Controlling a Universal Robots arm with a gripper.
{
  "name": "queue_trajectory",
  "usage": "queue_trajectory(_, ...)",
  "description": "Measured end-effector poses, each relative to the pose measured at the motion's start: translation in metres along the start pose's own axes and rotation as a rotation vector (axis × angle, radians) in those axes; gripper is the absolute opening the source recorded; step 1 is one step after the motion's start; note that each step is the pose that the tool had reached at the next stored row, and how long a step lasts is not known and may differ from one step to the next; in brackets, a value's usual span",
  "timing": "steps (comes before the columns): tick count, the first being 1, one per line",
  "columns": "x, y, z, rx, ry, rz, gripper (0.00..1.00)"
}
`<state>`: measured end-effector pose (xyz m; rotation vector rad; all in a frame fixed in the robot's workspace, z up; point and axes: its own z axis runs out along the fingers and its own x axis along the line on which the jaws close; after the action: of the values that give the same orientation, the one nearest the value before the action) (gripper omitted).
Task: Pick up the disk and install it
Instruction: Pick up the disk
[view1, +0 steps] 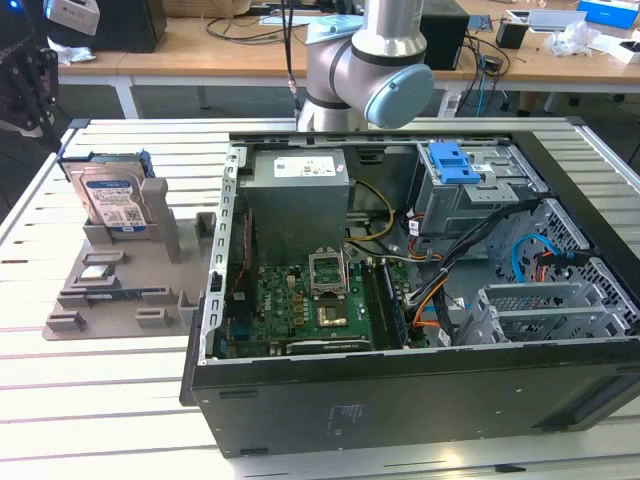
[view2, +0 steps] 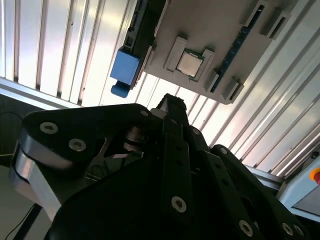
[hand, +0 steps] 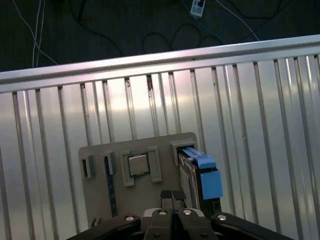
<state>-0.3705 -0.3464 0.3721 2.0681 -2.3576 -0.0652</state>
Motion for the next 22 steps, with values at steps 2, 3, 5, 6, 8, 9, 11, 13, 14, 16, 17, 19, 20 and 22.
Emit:
queue_trajectory(2, 0.0, 0.0, 0.0, -0.0001, 0.0001, -0.003, 0.11)
queue_trajectory(3, 0.0, 0.0, 0.0, -0.0001, 0.0002, -0.004, 0.11)
queue_trajectory(5, 0.0, 0.0, 0.0, -0.0002, 0.0002, -0.006, 0.24)
queue_trajectory(6, 0.0, 0.0, 0.0, -0.0002, 0.0002, -0.006, 0.24)
queue_trajectory(8, 0.0, 0.0, 0.0, -0.0002, 0.0003, -0.008, 0.36)
queue_trajectory(9, 0.0, 0.0, 0.0, -0.0002, 0.0003, -0.009, 0.42)
queue_trajectory(11, 0.0, 0.0, 0.0, -0.0003, 0.0004, -0.01, 0.48)
queue_trajectory(13, 0.0, 0.0, 0.0, -0.0003, 0.0004, -0.012, 0.54)
queue_trajectory(14, 0.0, 0.0, 0.0, -0.0003, 0.0005, -0.012, 0.54)
queue_trajectory(16, 0.0, 0.0, 0.0, -0.0003, 0.0004, -0.013, 0.54)
queue_trajectory(17, -0.0003, -0.0001, 0.0, -0.0003, 0.0005, -0.015, 0.54)
queue_trajectory(19, -0.0022, -0.0006, 0.0, -0.0005, 0.0011, -0.02, 0.54)
queue_trajectory(20, -0.0044, -0.0014, 0.0, -0.0006, 0.0014, -0.025, 0.54)
queue_trajectory(22, -0.0096, -0.0028, 0.0002, -0.0008, 0.0017, -0.034, 0.54)
